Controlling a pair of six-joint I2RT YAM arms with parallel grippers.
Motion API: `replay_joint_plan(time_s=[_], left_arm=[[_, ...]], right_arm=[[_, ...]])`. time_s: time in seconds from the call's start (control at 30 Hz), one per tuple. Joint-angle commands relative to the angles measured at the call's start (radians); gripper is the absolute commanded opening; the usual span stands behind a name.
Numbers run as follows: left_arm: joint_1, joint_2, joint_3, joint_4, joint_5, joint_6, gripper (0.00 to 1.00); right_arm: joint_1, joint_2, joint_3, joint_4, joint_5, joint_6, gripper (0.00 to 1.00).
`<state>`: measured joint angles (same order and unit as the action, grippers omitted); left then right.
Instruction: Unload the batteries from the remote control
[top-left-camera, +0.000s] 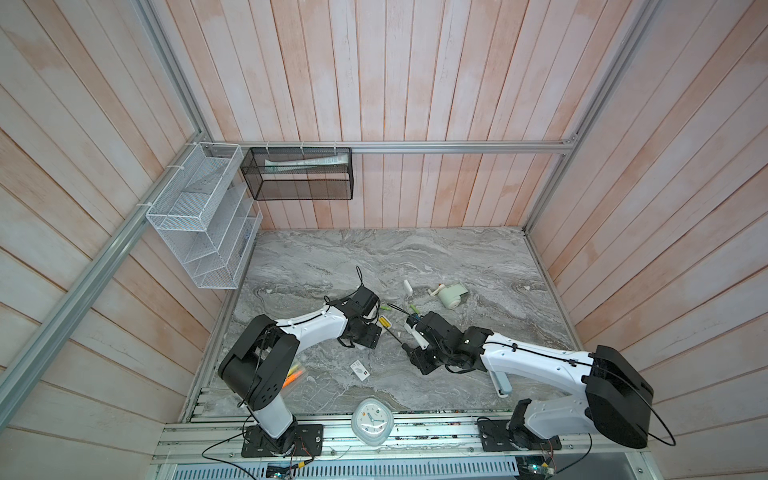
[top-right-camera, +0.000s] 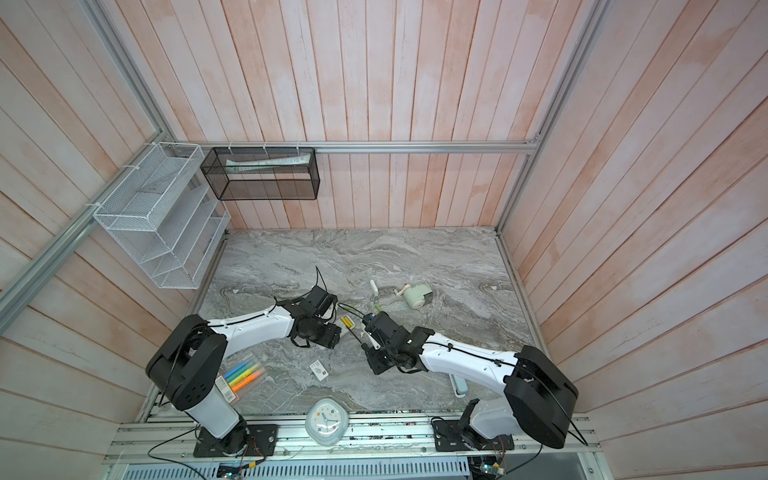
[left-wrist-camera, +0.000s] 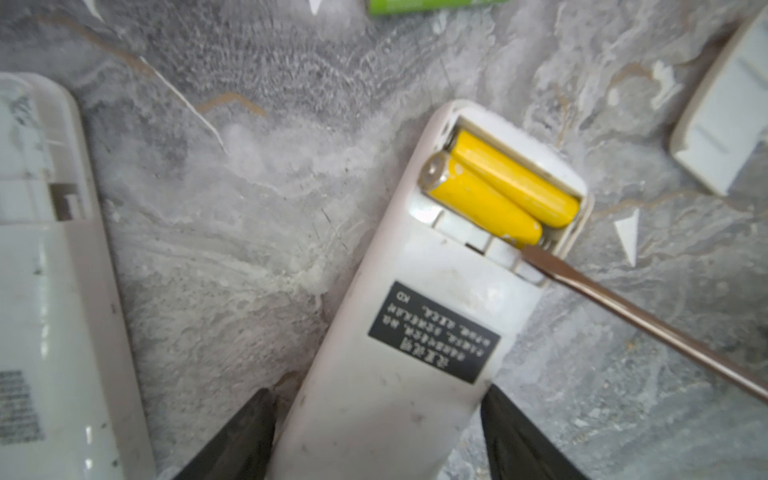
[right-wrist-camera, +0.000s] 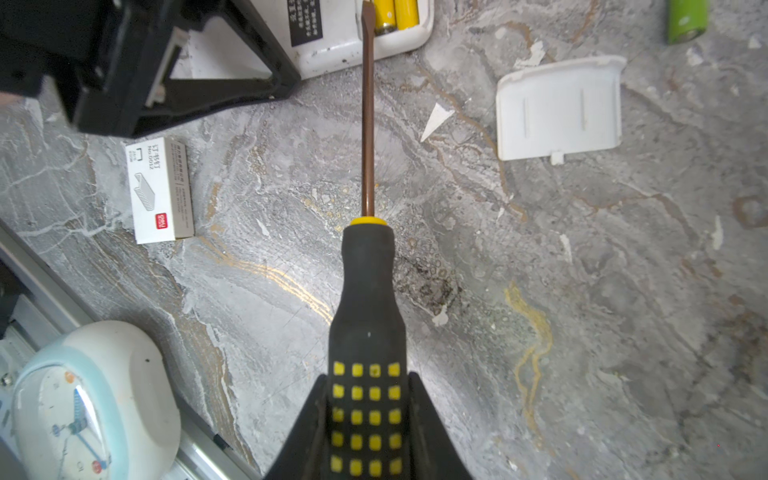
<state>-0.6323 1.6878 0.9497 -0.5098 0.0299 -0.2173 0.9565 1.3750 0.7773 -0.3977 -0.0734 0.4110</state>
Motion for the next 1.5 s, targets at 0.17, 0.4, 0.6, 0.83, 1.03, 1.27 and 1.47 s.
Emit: replay_joint_plan(time_s=[0.17, 0.4, 0.6, 0.83, 1.03, 1.27, 1.47], left_arm=[[-0.021, 0.059, -0.033, -0.003, -0.016, 0.023, 0.70], [-0.023, 0.068, -0.043, 0.007, 0.006, 0.045, 0.68], [-0.023, 0.069, -0.043, 0.010, 0.015, 0.058, 0.68], [-0.023, 0.063, -0.045, 0.013, 0.038, 0.062, 0.68], [-0.023, 0.061, -0.045, 0.011, 0.053, 0.068, 0.68], [-0.024, 0.067, -0.047, 0.009, 0.053, 0.071, 0.67], [-0.023, 0.069, -0.045, 0.014, 0.047, 0.073, 0.67]], right_arm=[[-0.023, 0.034, 0.054, 0.000, -0.034, -0.023, 0.00], [-0.045, 0.071, 0.078, 0.036, -0.060, -0.040, 0.00], [-0.053, 0.109, 0.098, 0.062, -0.086, -0.068, 0.00], [-0.086, 0.148, 0.118, 0.085, -0.057, -0.067, 0.00], [-0.101, 0.156, 0.104, 0.109, 0.015, -0.031, 0.00], [-0.104, 0.111, 0.043, 0.154, 0.028, 0.001, 0.00], [-0.120, 0.066, 0.017, 0.147, 0.036, 0.002, 0.00]])
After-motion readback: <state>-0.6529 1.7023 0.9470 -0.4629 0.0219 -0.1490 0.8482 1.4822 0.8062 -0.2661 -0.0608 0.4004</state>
